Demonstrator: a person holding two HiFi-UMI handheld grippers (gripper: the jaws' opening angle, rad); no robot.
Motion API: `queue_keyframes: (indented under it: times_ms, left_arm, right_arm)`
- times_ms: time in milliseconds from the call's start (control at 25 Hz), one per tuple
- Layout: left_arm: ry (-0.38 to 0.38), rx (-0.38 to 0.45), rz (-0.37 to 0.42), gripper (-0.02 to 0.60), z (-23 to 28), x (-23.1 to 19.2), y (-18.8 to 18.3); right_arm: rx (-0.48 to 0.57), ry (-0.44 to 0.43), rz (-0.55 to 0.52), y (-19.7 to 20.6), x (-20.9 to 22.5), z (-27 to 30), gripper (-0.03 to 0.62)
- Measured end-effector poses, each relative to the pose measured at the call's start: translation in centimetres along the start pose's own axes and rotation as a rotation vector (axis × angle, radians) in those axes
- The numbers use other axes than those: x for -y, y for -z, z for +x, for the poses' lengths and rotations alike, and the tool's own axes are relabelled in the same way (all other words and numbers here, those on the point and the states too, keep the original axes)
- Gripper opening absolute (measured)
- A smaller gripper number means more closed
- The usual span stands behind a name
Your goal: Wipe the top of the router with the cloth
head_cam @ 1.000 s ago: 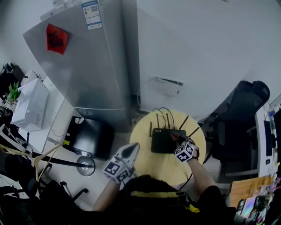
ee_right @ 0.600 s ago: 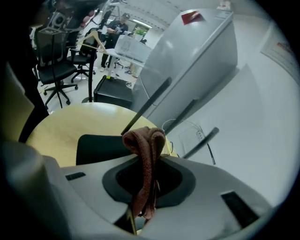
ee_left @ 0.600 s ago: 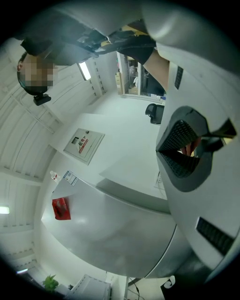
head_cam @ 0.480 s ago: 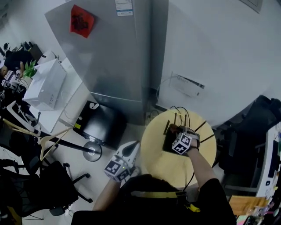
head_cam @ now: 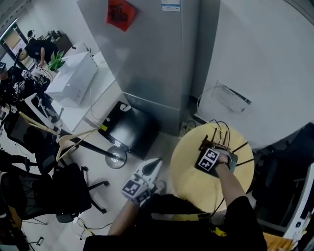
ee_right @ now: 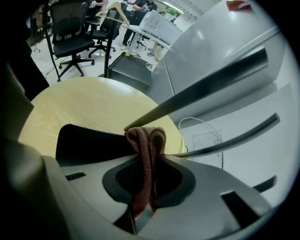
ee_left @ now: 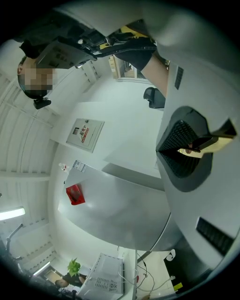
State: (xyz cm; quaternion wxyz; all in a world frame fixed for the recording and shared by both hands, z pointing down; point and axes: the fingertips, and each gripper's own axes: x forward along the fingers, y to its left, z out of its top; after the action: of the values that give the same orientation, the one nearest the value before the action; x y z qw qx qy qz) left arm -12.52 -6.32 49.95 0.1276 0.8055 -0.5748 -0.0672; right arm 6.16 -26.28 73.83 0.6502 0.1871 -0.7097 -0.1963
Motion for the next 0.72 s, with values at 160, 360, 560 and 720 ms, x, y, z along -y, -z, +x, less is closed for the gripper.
queue_keyframes:
  times_ms: [160,360,560,720]
  left_arm:
    - [0.002,-0.006,-0.009,-0.006,-0.1,0.2,0.6]
    - [0.038,-0.018,0.003,-0.006,0.8,0.9,0.7]
    - [0.079,-0.016,0.005,-0.005,1.6,1.5,0.5]
    - [0.115,-0.018,0.005,-0.006,2.2,2.2,0.5]
  right_arm:
    - [0.006,-0.109,0.054,-0.2,-1.6,-0.2,0.063]
    - [-0.019,-0.203,0.097,0.3,-3.4,-0.9,0.064]
    - [-0.038,-0.267,0.149,0.5,-5.5,-1.9,0.064]
    - [-0.036,-0.309,0.147,0.5,-7.1,-2.9,0.063]
